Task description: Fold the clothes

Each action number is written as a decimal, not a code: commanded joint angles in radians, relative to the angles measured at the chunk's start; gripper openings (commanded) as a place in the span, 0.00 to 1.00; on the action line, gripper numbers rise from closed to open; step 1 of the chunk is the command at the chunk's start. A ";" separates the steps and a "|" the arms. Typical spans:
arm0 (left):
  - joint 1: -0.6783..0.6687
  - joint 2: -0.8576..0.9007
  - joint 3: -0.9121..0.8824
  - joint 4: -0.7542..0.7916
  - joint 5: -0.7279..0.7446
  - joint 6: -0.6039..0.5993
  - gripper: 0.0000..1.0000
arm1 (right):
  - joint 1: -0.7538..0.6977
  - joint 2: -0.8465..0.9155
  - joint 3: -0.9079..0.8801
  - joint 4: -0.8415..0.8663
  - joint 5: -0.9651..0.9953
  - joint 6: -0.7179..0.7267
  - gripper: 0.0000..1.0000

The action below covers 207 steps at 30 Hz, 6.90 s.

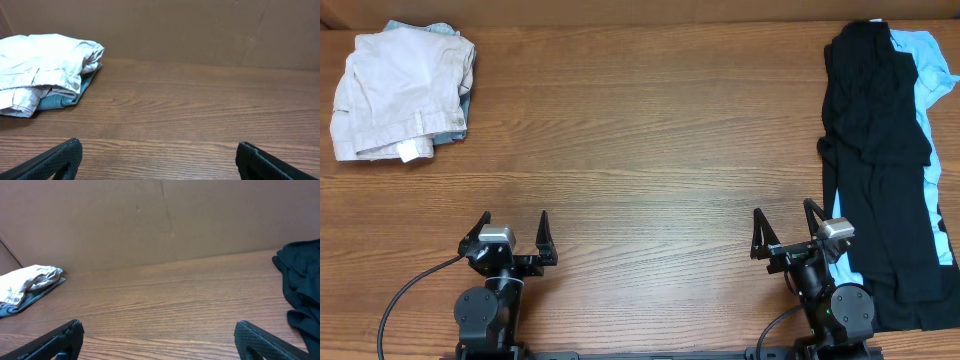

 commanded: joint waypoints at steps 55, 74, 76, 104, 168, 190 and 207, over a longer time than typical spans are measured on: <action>-0.001 0.776 0.935 -0.420 0.017 -0.211 1.00 | -0.003 0.853 1.038 -0.653 -0.114 -0.002 1.00; -0.025 1.221 1.191 -0.521 0.037 -0.166 1.00 | -0.040 1.455 1.516 -0.906 0.115 0.026 1.00; -0.046 1.295 1.316 -0.606 -0.024 -0.137 1.00 | -0.042 1.556 1.693 -1.010 0.214 0.026 1.00; -0.187 1.772 1.641 -0.739 -0.048 -0.053 1.00 | -0.304 2.244 2.000 -1.073 0.385 -0.030 0.74; -0.183 1.782 1.641 -0.698 -0.054 -0.053 1.00 | -0.319 2.016 1.601 -0.793 0.146 -0.062 0.65; -0.183 1.782 1.641 -0.687 -0.055 -0.053 1.00 | -0.224 2.096 1.540 -0.719 0.509 -0.026 0.48; -0.183 1.782 1.639 -0.687 -0.056 -0.053 1.00 | -0.238 1.993 1.567 -0.858 0.512 0.167 0.21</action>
